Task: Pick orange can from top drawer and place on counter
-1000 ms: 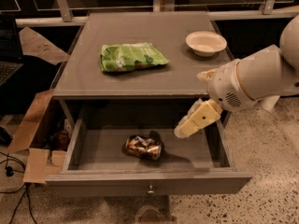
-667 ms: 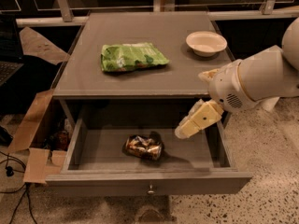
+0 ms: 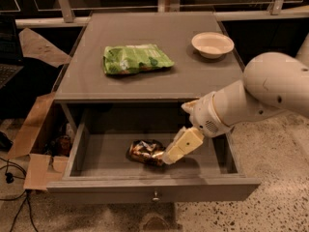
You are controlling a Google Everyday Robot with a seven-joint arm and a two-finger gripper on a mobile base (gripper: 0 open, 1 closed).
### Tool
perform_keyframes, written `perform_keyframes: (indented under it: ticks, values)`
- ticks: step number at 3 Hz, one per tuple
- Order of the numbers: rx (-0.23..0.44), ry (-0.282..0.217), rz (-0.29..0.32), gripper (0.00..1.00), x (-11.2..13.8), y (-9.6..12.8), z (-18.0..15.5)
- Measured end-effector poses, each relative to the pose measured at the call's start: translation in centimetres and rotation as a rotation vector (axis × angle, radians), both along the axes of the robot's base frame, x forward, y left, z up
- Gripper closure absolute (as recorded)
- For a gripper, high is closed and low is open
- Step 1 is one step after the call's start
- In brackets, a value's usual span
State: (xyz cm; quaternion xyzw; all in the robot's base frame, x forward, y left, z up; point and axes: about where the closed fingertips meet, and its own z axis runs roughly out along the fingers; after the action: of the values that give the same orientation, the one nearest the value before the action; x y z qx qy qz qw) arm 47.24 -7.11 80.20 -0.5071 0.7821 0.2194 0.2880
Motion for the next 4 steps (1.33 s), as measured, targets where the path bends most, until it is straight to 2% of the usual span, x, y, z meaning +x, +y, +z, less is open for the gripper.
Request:
perform_keyframes:
  ticks: [1, 2, 3, 4]
  values:
    - [0.033, 0.036, 0.025, 0.00, 0.4, 2.1, -3.1]
    - [0.035, 0.046, 0.015, 0.00, 1.3, 3.5, -5.2]
    - [0.015, 0.025, -0.030, 0.00, 2.7, 4.7, -6.4]
    - [-0.017, -0.014, -0.103, 0.00, 4.3, 5.3, -7.2]
